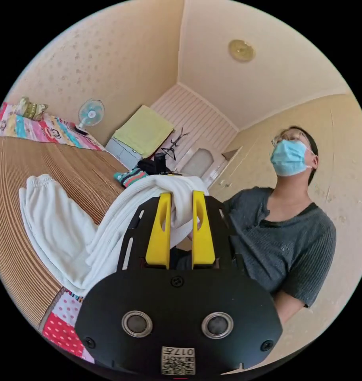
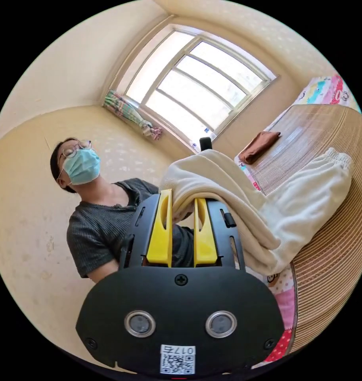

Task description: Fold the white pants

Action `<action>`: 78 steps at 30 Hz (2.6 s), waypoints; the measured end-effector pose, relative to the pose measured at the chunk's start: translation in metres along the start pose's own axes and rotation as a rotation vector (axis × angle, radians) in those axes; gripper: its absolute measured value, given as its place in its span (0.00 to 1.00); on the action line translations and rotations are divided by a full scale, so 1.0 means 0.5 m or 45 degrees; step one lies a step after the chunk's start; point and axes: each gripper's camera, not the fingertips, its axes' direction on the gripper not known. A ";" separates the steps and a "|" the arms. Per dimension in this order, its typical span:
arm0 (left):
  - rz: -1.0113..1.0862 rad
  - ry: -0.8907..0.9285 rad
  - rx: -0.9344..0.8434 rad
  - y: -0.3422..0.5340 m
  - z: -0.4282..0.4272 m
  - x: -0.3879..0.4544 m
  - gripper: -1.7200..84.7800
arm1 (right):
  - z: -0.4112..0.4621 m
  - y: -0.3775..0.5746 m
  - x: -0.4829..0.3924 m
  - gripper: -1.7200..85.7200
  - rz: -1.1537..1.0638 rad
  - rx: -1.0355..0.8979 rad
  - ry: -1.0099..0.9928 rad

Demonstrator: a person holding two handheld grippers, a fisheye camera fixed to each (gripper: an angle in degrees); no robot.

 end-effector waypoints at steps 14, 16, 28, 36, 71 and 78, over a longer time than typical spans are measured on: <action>-0.585 -0.993 -0.036 0.161 0.013 -0.242 0.20 | 0.093 0.104 0.258 0.20 0.658 0.224 0.845; -0.614 -0.871 -0.176 0.183 0.053 -0.276 0.18 | 0.149 0.113 0.289 0.16 0.627 0.082 0.748; -0.506 -0.942 -0.088 0.233 0.080 -0.212 0.12 | 0.118 0.267 0.183 0.06 0.497 0.490 0.921; -0.555 -0.834 -0.032 0.299 0.067 -0.227 0.16 | 0.316 0.279 0.118 0.10 0.242 0.003 1.194; -0.609 -0.711 -0.024 0.138 0.023 -0.438 0.26 | 0.040 0.168 0.132 0.24 0.571 0.254 1.046; -0.670 -0.629 -0.156 0.109 0.046 -0.560 0.23 | 0.049 0.120 0.301 0.29 0.705 0.022 0.866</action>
